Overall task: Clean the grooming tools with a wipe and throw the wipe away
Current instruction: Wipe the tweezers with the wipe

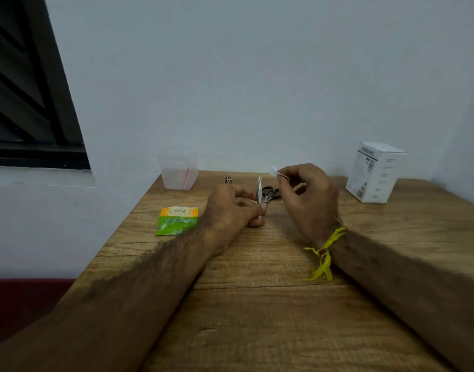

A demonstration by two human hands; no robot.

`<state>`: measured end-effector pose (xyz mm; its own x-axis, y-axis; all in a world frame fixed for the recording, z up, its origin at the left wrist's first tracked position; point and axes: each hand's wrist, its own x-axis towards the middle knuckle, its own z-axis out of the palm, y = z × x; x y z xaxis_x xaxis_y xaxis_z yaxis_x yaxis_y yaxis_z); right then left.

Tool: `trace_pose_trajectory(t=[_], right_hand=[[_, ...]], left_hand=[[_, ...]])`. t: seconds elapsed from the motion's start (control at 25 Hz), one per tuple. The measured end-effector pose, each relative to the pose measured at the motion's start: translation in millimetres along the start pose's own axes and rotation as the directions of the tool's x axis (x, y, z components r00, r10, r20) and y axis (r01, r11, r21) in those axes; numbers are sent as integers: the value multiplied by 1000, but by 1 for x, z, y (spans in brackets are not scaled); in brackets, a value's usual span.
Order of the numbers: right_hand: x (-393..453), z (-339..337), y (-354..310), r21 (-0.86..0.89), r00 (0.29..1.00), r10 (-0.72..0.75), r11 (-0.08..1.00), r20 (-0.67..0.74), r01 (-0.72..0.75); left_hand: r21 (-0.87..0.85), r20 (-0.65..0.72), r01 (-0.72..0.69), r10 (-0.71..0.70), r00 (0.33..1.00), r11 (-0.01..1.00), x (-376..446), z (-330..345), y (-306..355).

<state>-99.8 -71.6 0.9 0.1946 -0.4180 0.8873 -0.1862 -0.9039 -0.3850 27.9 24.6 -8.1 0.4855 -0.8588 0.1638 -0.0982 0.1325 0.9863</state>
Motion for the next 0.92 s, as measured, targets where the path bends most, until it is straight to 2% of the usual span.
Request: trace_pose_trajectory(t=[0.08,0.24,0.44,0.52,0.72,0.8,0.92], right_hand=[[1,1,-3,-27,996,-85,996,40,86],[-1,3,-6,-109,951,-208,965,227,237],[-2,3,-6,-234,907,-190,928,375,291],[-2,3,-6,-232,911,-201,927,359,296],[1,2,-8,-176,954,-261,942,146,284],[1,3,-9,-186,951,-255,940,175,287],[-3,3,-9,-194,906,-260,922,334,336]], left_hand=[[-9,6,6,-6,1000,1000,2,-1,0],[-31,20,-1,2,1000,1000,0,-1,1],[-44,-21,-1,0,1000,999,-3,0,4],[-55,-44,0,-3,999,998,-3,0,4],[-34,-27,-24,23,999,999,-4,2,6],[-34,-27,-20,19,999,999,-4,1,6],[-35,-22,-13,12,1000,999,-7,2,8]])
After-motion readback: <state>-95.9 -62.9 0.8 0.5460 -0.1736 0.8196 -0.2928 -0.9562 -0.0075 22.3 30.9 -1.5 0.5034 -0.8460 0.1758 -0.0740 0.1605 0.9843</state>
